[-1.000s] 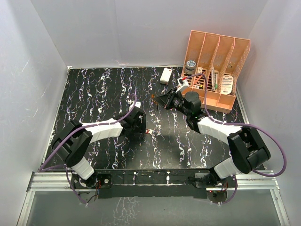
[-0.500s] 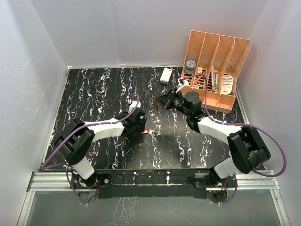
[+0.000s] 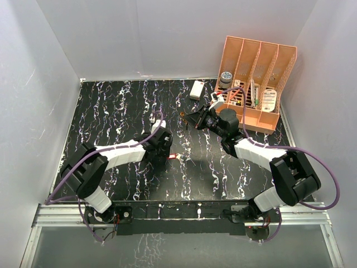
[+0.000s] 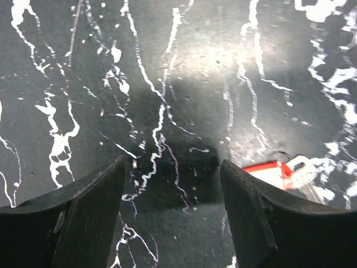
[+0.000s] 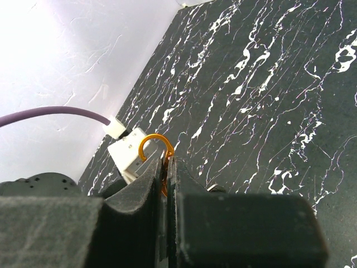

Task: Put the keys on the keyring

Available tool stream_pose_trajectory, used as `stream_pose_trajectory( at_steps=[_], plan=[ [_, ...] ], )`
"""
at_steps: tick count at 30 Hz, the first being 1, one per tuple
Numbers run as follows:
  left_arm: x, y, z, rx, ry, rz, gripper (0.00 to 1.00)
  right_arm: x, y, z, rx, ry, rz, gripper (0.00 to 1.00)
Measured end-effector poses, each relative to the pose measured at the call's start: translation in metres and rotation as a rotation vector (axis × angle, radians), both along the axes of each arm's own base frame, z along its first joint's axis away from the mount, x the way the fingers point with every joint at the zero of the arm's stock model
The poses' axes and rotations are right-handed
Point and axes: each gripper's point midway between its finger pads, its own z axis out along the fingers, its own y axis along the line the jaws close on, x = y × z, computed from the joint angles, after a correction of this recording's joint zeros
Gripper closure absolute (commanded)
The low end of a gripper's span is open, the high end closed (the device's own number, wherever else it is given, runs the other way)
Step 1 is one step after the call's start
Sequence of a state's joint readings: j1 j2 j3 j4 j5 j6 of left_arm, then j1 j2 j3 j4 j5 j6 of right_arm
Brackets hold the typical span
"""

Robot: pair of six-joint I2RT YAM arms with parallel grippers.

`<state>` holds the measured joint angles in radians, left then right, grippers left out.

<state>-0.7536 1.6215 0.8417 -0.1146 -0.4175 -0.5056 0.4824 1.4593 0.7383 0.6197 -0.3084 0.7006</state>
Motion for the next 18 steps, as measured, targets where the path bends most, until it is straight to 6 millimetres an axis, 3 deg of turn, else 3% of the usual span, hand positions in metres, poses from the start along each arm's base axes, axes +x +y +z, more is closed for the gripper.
stream_pose_trajectory(
  at_steps=[9,18],
  plan=[
    [-0.01,-0.048,0.042,-0.27,0.001,-0.138,0.4,-0.001,-0.001,0.001,-0.002,0.002,-0.004,1.0],
    [-0.022,-0.066,0.03,-0.373,0.068,-0.161,0.55,-0.003,-0.003,-0.001,-0.008,0.007,-0.007,1.0]
  ],
)
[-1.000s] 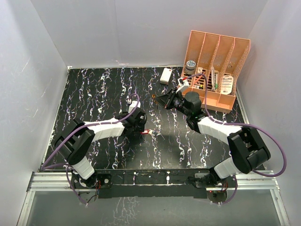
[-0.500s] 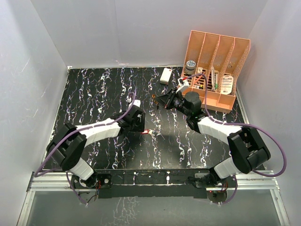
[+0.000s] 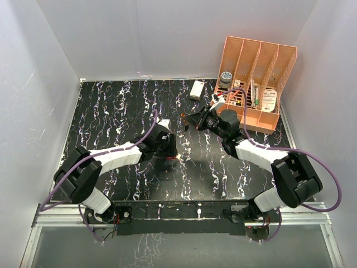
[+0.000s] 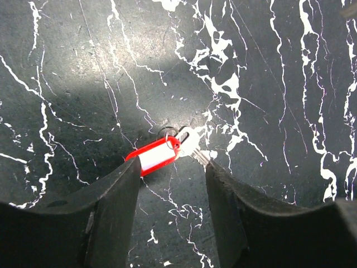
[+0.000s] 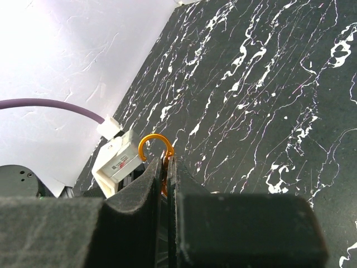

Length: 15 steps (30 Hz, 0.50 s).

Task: Put the keys on the keyring

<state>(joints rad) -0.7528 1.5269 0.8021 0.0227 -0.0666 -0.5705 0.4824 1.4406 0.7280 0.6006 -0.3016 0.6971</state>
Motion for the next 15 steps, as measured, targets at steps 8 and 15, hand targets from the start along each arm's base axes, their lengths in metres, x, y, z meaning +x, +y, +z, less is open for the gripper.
stream_pose_trajectory(
  at_steps=[8,15],
  plan=[
    [0.0,-0.007,-0.014,-0.015,0.034,0.0,0.61,0.0,-0.003,0.002,-0.002,-0.008,-0.008,1.0],
    [0.0,-0.009,-0.02,-0.019,0.048,0.0,0.61,0.002,-0.005,0.001,-0.006,-0.011,-0.019,1.0]
  ],
)
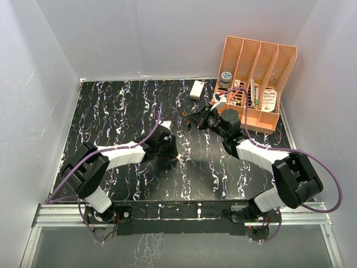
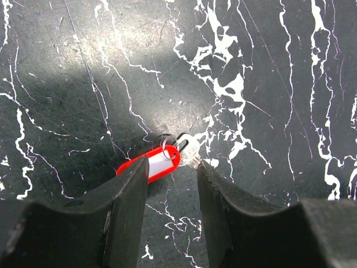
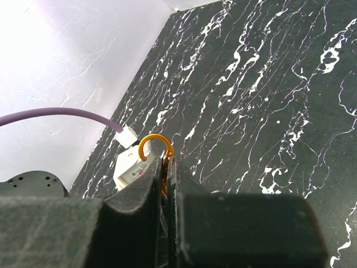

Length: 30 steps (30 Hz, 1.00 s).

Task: Put the keys on the keyring

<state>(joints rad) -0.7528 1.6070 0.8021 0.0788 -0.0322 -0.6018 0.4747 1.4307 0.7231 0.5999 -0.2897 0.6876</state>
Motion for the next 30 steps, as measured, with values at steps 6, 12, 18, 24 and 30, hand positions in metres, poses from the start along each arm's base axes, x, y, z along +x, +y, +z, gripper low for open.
stream_pose_trajectory(
  at_steps=[6,12,18,24,30],
  plan=[
    [-0.0001,0.0,-0.0041,0.005,0.006,0.001,0.62,0.0009,-0.0017,-0.0005,-0.002,0.0,-0.004,1.0],
    [0.0018,-0.0027,-0.0064,-0.002,0.004,-0.002,0.62,0.0011,-0.0024,0.0007,-0.001,-0.003,-0.006,1.0],
    [0.0036,-0.006,-0.0066,-0.011,0.001,-0.006,0.62,0.0011,-0.0028,0.0015,0.0,-0.005,-0.007,1.0],
    [0.0043,-0.0068,-0.0058,-0.012,0.0,-0.007,0.63,0.0022,-0.0042,0.0015,0.0,-0.005,-0.011,1.0],
    [0.0056,-0.0075,-0.0034,-0.009,-0.001,-0.009,0.63,0.0035,-0.0058,0.0015,0.0,-0.005,-0.017,1.0]
  ],
)
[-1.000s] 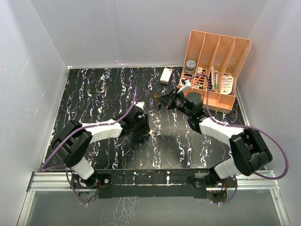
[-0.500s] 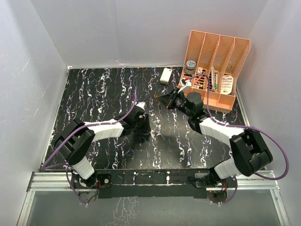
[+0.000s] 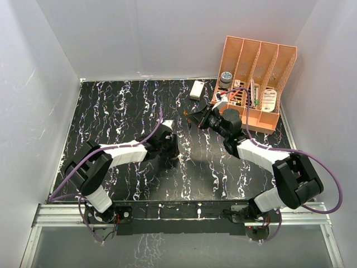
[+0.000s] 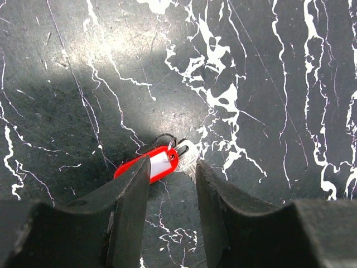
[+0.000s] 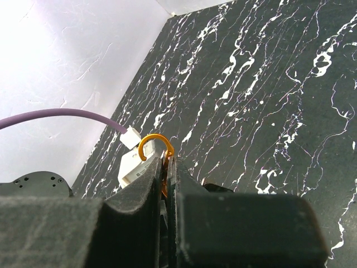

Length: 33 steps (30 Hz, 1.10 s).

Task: Put the keys on the keyring

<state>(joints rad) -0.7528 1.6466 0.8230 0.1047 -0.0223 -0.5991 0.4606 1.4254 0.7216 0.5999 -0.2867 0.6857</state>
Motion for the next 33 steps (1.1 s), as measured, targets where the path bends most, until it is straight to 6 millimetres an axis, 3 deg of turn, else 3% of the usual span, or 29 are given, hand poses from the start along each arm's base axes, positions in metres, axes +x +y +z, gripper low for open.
stream_pose_trajectory(
  at_steps=[13,19,33],
  plan=[
    [0.0059,-0.0028,0.0053,0.003,-0.023,-0.009,0.64,0.0013,-0.0018,0.0,0.0,0.0,-0.005,1.0],
    [0.0054,-0.0023,-0.0033,0.018,-0.01,-0.011,0.67,0.0025,-0.0035,0.0,0.0,0.0,-0.01,1.0],
    [0.007,-0.0037,-0.0021,0.016,-0.014,-0.013,0.68,0.0031,-0.0044,-0.0001,0.0,0.0,-0.012,1.0]
  ],
)
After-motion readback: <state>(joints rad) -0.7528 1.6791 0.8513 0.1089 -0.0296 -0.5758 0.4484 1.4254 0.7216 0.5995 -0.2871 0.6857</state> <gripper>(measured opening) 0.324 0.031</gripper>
